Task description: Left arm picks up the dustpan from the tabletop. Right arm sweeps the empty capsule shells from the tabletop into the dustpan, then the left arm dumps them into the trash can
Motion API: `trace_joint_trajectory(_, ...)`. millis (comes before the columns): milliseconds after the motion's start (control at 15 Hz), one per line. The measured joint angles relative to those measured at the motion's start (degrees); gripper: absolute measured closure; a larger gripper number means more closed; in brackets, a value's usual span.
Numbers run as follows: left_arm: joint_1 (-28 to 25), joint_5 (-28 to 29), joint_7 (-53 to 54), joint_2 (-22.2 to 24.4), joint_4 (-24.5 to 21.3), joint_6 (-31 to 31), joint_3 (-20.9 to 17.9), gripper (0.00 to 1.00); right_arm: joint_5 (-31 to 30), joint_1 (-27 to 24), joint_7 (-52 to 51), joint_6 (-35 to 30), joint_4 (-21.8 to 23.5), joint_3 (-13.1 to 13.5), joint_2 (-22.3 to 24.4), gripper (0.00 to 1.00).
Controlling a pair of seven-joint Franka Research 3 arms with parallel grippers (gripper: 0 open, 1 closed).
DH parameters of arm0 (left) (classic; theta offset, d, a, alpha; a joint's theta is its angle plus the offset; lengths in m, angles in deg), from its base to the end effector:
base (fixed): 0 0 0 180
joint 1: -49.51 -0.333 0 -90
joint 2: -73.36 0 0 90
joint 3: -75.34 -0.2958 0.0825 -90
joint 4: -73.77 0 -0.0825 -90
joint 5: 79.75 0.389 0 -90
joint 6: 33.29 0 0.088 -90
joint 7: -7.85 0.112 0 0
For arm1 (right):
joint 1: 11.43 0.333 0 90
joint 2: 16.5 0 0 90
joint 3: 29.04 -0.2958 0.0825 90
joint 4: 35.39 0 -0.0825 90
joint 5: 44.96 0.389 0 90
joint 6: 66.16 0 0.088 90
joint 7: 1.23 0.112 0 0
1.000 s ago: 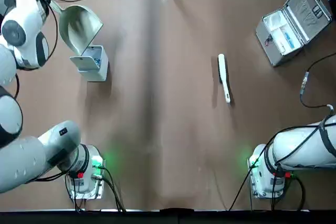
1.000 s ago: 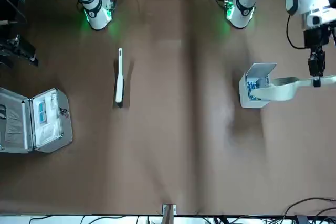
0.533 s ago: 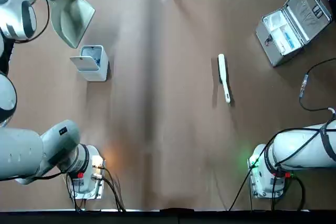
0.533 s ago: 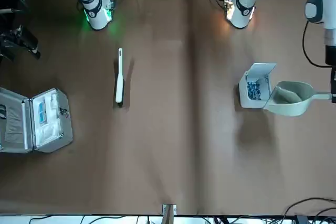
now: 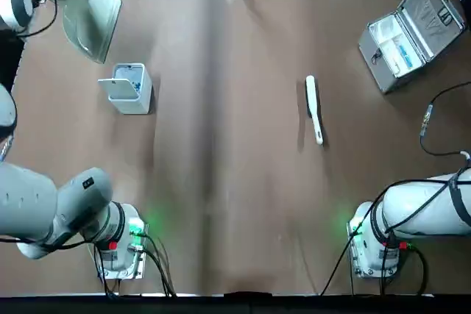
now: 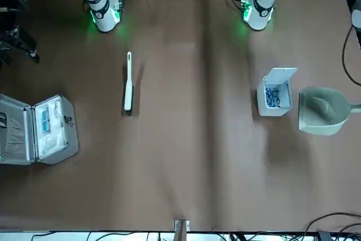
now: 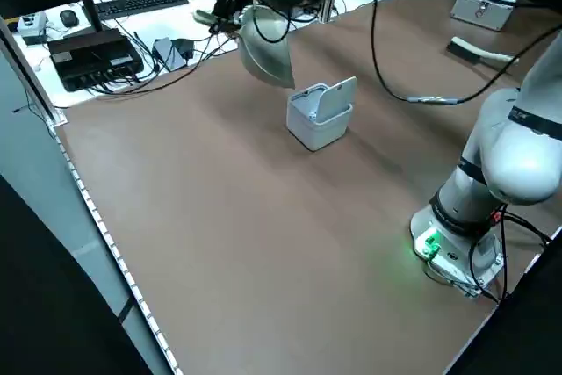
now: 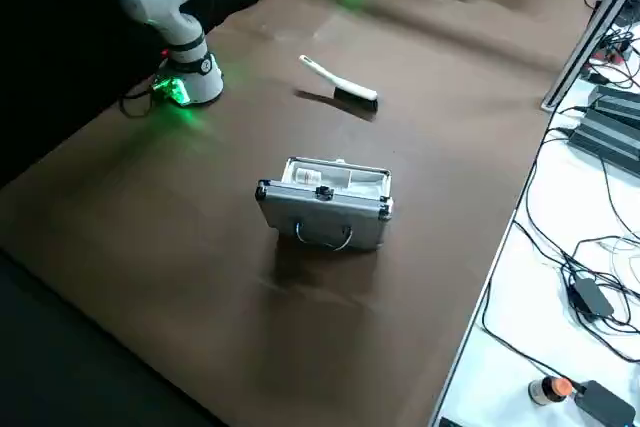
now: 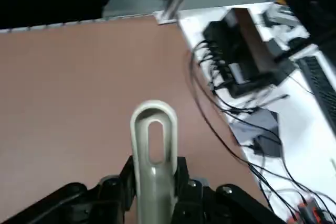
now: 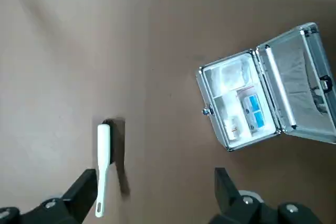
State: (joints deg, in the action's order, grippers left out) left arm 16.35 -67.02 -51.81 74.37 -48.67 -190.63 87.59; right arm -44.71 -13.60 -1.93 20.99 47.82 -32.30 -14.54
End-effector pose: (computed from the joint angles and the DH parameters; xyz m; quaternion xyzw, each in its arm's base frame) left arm 0.5531 0.2019 0.4576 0.7759 0.5466 0.3132 0.0318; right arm 0.5432 0.0115 0.6698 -0.9985 -0.0159 -0.0514 0.0014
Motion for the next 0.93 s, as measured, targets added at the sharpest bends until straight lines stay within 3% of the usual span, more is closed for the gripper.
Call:
trace_joint_trajectory(267,-0.1,-1.6,-0.5,-8.1,7.9,5.7,-4.0,0.67,0.0,-0.4,-0.1,0.1,0.0,0.2,0.0,0.01)
trace_joint_trajectory(667,-0.1,-1.9,-0.6,-18.8,21.6,22.3,-5.9,0.67,-0.1,-0.4,0.0,0.0,0.0,0.1,0.0,0.01)
trace_joint_trajectory(933,0.1,-1.9,-0.7,-22.3,23.2,22.8,-5.9,0.67,-0.1,-0.4,0.0,-0.1,0.0,0.0,0.0,0.01)
